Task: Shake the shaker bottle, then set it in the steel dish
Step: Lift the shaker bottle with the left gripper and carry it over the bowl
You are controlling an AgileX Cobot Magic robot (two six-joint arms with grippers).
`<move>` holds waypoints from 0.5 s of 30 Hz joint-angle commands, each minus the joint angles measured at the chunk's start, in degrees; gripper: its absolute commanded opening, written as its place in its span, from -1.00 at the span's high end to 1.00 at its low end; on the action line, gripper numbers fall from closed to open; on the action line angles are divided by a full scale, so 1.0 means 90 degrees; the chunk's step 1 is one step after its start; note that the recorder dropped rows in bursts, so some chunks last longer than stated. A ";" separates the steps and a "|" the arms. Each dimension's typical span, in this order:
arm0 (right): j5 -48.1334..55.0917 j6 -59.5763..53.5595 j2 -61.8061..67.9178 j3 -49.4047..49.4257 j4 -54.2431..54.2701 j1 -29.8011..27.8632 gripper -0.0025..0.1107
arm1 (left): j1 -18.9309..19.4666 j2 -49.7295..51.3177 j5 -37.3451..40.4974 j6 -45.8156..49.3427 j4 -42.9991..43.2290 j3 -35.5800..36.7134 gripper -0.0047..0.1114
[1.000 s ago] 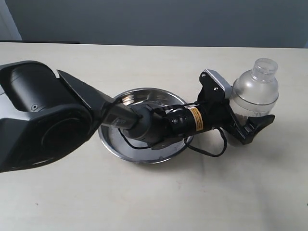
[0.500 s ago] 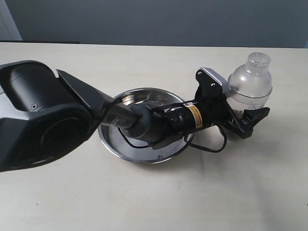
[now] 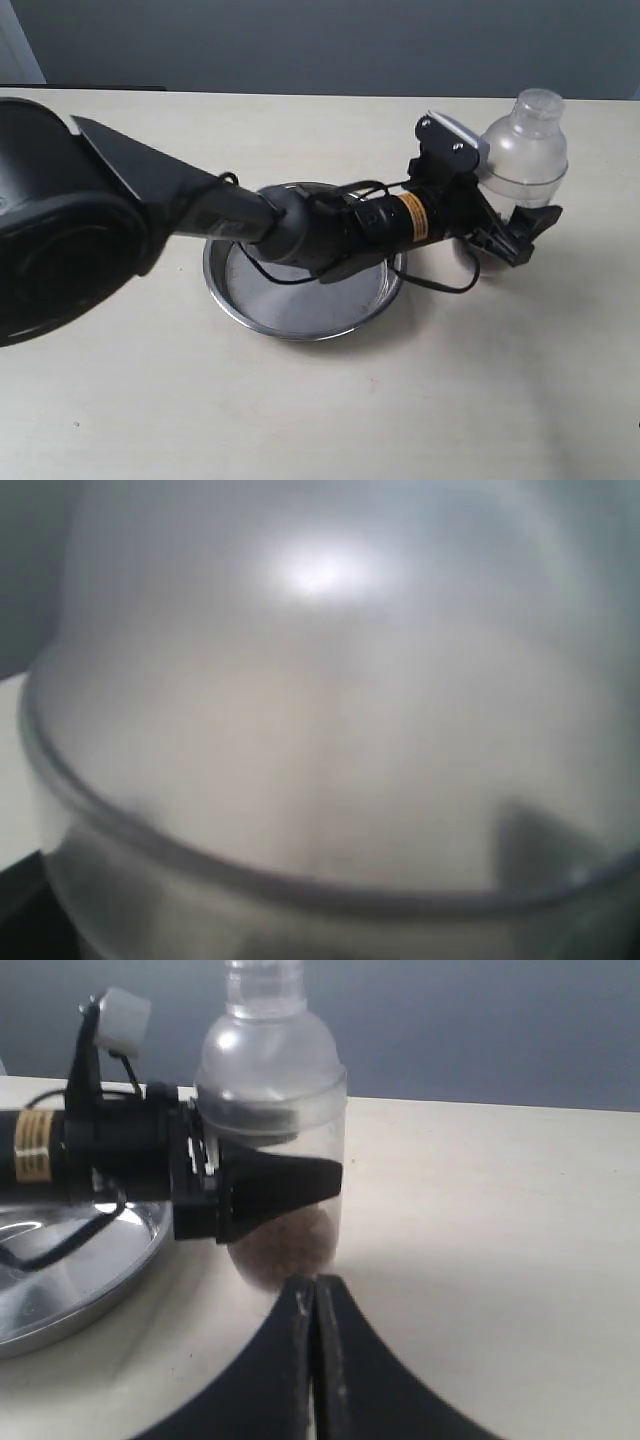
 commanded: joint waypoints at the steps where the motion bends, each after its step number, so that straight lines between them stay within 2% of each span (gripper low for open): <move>1: -0.0085 0.0003 -0.0024 0.0007 -0.0029 0.0001 0.97 | 0.0000 -0.0837 0.0297 0.0150 -0.0041 -0.0032 0.91; 6: -0.0085 0.0003 -0.0024 0.0007 -0.0029 0.0001 0.97 | 0.0000 -0.1378 0.0486 0.0105 0.0013 -0.0032 0.91; 11: -0.0085 0.0003 -0.0024 0.0007 -0.0029 0.0001 0.97 | 0.0055 -0.2047 0.1517 0.0210 -0.0006 0.0009 0.91; 15: -0.0085 0.0003 -0.0024 0.0007 -0.0029 0.0001 0.97 | 0.0235 -0.2781 0.1553 0.0308 -0.0007 0.0426 0.91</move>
